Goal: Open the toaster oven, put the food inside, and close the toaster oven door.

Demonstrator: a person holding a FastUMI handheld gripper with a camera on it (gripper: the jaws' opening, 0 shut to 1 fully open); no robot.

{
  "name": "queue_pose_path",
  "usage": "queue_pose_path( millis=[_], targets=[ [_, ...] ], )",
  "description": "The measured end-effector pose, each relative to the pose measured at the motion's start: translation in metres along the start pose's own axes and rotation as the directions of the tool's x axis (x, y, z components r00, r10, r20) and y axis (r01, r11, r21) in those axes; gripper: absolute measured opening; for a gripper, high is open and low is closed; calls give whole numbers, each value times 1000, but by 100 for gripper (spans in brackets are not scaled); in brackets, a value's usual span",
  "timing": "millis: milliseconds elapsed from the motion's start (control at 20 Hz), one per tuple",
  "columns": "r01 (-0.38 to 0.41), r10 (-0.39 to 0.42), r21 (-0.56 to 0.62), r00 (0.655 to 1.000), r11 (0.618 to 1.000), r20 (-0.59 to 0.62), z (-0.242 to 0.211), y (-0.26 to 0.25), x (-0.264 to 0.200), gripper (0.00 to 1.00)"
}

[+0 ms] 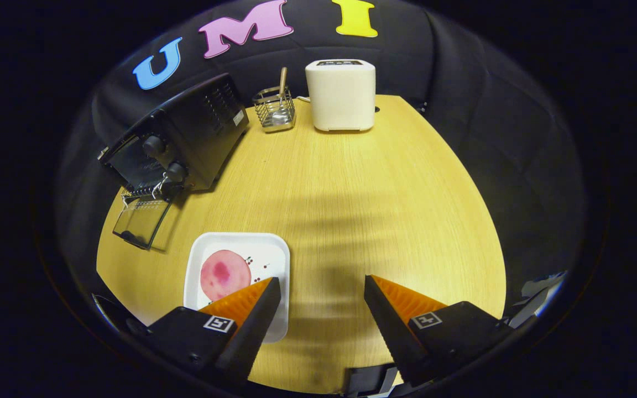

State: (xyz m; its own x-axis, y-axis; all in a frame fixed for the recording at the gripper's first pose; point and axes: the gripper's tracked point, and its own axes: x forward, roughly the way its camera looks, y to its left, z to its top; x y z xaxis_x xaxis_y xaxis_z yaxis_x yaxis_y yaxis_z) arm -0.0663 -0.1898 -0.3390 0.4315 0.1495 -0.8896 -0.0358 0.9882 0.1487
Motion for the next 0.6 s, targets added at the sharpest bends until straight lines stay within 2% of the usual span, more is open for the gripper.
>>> queue_pose_path(
  millis=[150, 300, 400, 500, 550, 600],
  targets=[
    [-42, 41, -61, 999, 997, -20, -5, 14, 13, 98],
    [-67, 62, -72, 996, 995, -63, -13, 27, 19, 96],
    [-61, 55, -63, 994, 996, -95, -19, 29, 22, 86],
    [-39, 33, -54, 992, 998, -118, -26, 28, 23, 71],
    [-21, 13, -62, 991, 998, -131, -29, 25, 26, 60],
    [-10, 1, -75, 993, 997, -118, -27, 24, 28, 55]
  ],
)
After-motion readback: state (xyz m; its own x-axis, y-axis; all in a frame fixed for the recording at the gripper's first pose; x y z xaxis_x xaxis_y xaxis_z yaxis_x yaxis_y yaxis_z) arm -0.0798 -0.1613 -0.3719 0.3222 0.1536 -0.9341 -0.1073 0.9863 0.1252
